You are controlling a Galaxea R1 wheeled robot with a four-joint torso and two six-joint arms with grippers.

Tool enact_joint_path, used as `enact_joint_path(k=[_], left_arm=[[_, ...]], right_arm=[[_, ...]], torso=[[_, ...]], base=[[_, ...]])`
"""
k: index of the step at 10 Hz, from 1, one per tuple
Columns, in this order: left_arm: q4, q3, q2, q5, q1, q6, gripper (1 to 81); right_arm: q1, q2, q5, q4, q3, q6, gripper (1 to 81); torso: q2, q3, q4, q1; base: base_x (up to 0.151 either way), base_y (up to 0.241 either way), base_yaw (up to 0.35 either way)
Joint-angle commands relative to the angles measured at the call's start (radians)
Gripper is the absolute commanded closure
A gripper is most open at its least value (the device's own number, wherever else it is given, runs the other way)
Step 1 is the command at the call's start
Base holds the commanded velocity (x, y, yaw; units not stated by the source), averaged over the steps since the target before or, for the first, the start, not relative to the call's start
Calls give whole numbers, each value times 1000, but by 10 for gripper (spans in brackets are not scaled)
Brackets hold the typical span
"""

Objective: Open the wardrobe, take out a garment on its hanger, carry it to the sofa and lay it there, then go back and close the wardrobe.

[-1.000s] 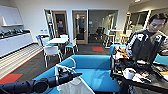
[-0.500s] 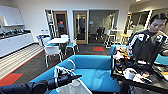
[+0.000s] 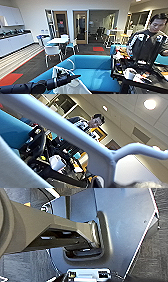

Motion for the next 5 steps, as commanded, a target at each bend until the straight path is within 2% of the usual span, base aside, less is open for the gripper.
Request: enact_joint_path(k=[1,5], left_arm=[[40,35,-15,-28,-142,13,811],[45,44,-15,-30,-142,13,811]], right_arm=[[21,-5,-58,-5,13,-4,10],[16,-5,-58,-7,16,-5,10]], torso=[[0,0,0,0],[-1,0,0,-2]], base=[[0,0,0],[89,0,0]])
